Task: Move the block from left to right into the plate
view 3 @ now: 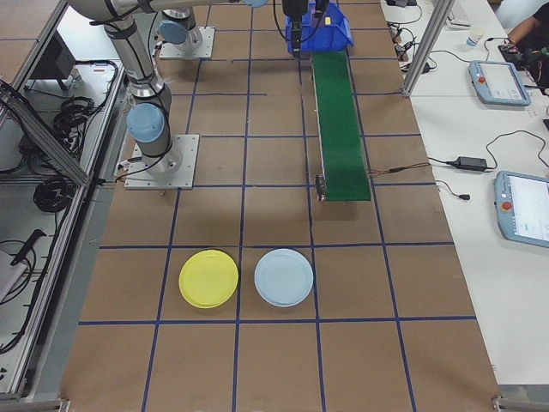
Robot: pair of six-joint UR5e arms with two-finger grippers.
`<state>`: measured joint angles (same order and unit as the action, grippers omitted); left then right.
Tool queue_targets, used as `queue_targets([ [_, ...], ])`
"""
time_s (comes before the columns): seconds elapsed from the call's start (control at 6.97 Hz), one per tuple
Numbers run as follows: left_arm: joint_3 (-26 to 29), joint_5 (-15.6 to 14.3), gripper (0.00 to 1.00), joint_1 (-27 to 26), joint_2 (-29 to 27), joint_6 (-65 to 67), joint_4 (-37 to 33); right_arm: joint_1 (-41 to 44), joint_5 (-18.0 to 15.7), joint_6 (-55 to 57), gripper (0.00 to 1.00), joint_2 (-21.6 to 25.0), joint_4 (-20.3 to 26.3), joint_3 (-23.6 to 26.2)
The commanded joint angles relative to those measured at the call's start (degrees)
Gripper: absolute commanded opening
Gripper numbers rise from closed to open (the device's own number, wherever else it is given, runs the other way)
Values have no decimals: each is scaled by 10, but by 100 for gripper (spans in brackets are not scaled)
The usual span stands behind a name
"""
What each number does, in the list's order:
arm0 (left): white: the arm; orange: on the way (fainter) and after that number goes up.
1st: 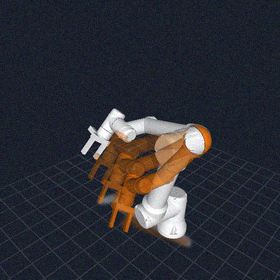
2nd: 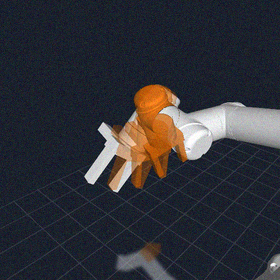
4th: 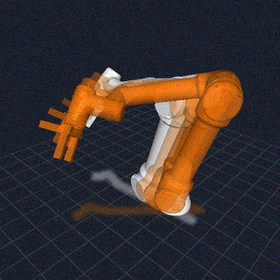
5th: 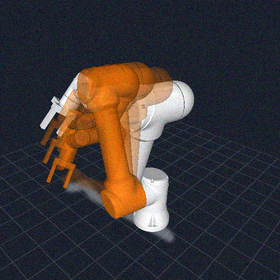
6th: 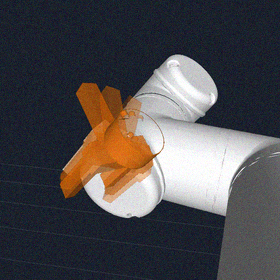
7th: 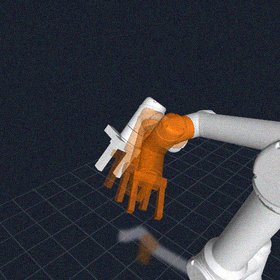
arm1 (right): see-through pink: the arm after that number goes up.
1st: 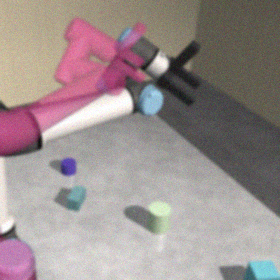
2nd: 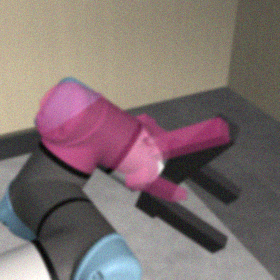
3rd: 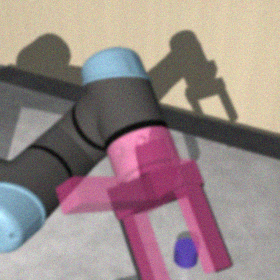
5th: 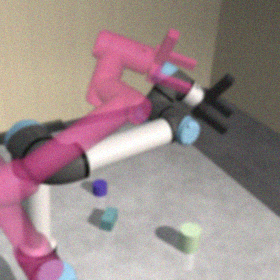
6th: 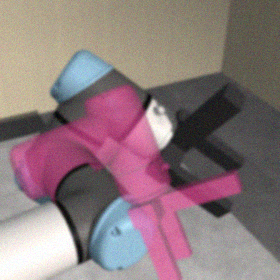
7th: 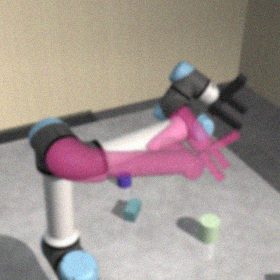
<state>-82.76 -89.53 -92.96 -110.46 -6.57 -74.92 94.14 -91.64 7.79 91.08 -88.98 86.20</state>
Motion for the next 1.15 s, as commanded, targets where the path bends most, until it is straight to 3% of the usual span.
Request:
queue_targets([
  [0.0,0,2,5,-24,-48,5,67,-1,1,1,73,0,5,1],
  [0.14,0,3,5,-27,-70,15,96,-4,4,1,64,1,32,0],
  [0.29,0,5,6,-29,-84,15,121,-10,16,2,34,1,33,1],
  [0.43,-2,8,6,-38,-88,14,122,-14,47,2,65,0,48,1],
  [0.57,-5,16,16,-41,-92,15,130,-21,47,1,43,0,57,2],
  [0.72,-11,38,27,-41,-99,15,161,-25,66,1,79,-1,43,2],
  [0.86,-13,39,94,-41,-102,16,162,-30,63,-6,100,-5,-31,9],
  [1.0,-16,39,100,-42,-97,23,161,-33,66,-6,100,-4,-58,24],
])
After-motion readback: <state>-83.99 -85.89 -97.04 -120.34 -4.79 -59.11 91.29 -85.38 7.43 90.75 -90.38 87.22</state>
